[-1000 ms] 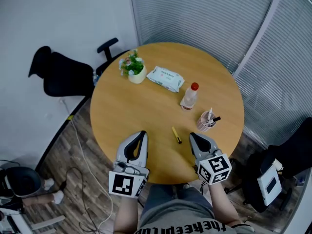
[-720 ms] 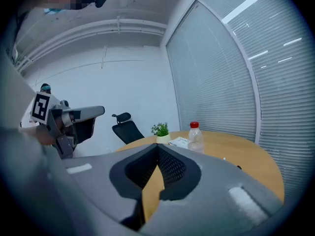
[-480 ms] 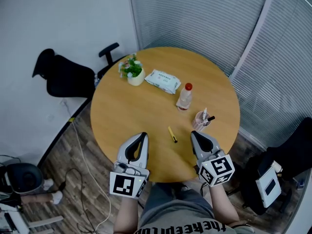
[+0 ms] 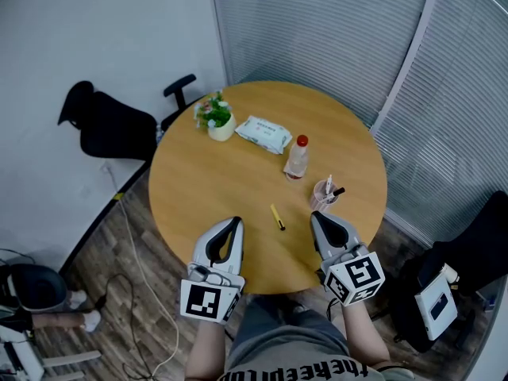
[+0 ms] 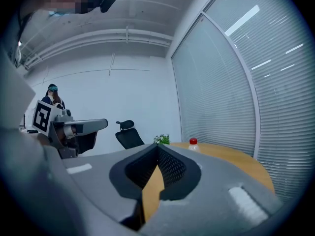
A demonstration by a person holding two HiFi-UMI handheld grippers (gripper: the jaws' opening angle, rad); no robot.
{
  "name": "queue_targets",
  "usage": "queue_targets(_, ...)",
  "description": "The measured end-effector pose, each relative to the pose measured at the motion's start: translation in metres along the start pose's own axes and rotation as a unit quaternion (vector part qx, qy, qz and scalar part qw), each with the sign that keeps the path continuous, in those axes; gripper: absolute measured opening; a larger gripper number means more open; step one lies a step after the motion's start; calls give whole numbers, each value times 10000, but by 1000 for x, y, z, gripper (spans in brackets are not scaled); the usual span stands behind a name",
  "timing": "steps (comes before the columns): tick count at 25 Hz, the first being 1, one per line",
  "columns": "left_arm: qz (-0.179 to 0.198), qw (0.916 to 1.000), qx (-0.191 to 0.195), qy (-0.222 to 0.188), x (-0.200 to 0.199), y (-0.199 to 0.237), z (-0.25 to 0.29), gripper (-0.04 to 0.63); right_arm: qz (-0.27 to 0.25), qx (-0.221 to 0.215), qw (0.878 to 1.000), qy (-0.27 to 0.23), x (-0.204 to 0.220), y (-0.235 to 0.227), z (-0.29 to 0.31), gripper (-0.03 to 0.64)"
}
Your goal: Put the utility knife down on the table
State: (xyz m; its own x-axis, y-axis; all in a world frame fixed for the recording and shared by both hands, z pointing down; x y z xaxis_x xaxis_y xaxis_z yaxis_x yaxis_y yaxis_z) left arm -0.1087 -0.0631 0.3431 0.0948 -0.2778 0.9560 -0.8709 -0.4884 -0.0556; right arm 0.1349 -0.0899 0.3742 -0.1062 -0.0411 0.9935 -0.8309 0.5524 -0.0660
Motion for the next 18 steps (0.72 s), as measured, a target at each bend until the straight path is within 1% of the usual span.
queue_targets(10, 44, 10000, -38, -55, -7, -15, -8, 11, -139, -107, 9996, -220, -17, 6, -14, 2)
queue_targets(18, 78, 9999, -93, -101, -10, -22, -14, 11, -247, -166, 9990, -345, -23, 9, -22, 2)
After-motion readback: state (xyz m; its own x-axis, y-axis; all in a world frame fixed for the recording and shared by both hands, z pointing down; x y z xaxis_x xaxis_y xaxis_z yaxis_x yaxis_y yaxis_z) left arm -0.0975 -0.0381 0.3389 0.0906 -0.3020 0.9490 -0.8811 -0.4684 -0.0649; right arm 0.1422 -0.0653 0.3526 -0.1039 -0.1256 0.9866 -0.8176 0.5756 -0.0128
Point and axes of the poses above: the fingertips, and each gripper's own axes: z forward along the fingers, y to its left, x out of its underside, the point moved 9 cm from there along -z, backward along the fingers, and after that the axes turned 11 degrees about -y, right-handed, at the moved point
